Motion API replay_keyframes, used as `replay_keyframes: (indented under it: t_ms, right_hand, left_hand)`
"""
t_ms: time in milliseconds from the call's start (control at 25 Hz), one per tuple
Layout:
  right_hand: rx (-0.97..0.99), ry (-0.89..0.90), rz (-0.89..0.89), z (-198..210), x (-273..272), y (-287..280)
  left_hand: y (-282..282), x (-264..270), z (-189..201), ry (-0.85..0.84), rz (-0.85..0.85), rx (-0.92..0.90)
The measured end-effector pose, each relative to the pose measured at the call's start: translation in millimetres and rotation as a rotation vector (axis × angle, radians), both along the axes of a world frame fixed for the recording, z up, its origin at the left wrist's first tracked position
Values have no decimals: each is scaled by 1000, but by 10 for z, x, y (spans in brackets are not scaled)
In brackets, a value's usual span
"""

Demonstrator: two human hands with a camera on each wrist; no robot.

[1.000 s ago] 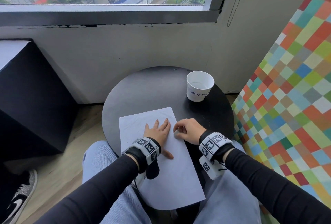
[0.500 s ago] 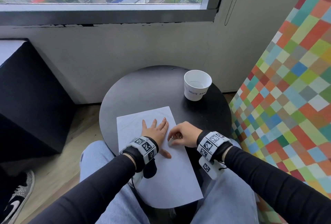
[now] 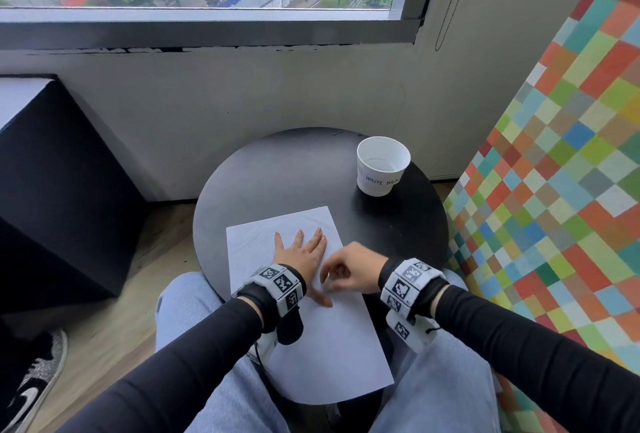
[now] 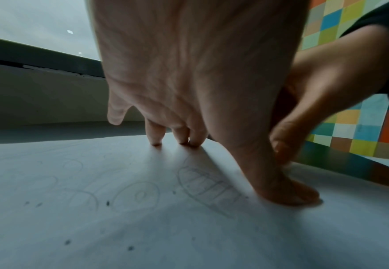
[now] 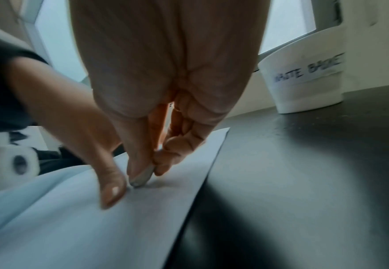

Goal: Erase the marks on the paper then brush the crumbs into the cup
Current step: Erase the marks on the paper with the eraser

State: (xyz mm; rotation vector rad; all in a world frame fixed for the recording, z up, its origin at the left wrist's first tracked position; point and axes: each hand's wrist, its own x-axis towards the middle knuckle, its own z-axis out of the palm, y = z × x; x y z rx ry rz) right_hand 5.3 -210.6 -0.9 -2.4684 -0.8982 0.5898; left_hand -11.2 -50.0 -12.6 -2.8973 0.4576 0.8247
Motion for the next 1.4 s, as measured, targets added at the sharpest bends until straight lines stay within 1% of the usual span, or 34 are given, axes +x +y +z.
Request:
replay_keyframes:
  t_ms: [40,80,160,240,400,560,680,760,840,880,1000,1040,1160,1200,1280,1320,1400]
  right_hand:
    - [-10,22,31,-5,-48,8]
    - [-13,13,24,-2,-44,-3]
    - [-9,-30,-53,-1,41,-56]
    - [-20,-17,-93,18,79,-112]
    - [-105,79,-17,71,87,-187]
    - [-14,-27,-176,55,224,-223]
    - [78,-33,-255,-5,236,-192]
    - [99,-29,-213,-45,143,-139]
    - [56,7,-65,-59,88,-84]
    - [31,13,-31,-40,107,-76]
    - [64,-70,-153,-21,225,-112]
    - [66,-88,-148,-33,215,-110]
    - [21,-46,1,-52,123,-58]
    - [15,-58,-21,-42,144,-61]
    - [53,-105,-128,-25,212,-84]
    - [60,-110,-134,-31,220,-82]
    - [44,-89,-57,-55,174,-41]
  left_hand:
    - [-1,9,-6,-6,-4,0]
    - [5,18,-8,-7,-5,-8]
    - [42,34,-5,-1,-8,-29]
    - [88,40,-19,5,-15,-42]
    - [85,43,-17,2,-13,-31]
    - [79,76,-9,2,-6,-12]
    - [81,88,-14,-7,-14,11]
    - [71,93,-27,-6,-11,5]
    - [81,93,-17,-1,-6,0]
    - [85,92,-13,0,-5,0]
    - [77,94,-23,-3,-10,4]
    - [74,91,-25,-1,-8,4]
    - [79,92,-21,-2,-4,8]
    - [78,99,-22,0,-7,7]
    - [79,95,-32,-1,-9,0]
    - [83,87,-34,-1,-6,-5]
    - [95,75,-45,-12,-1,-15]
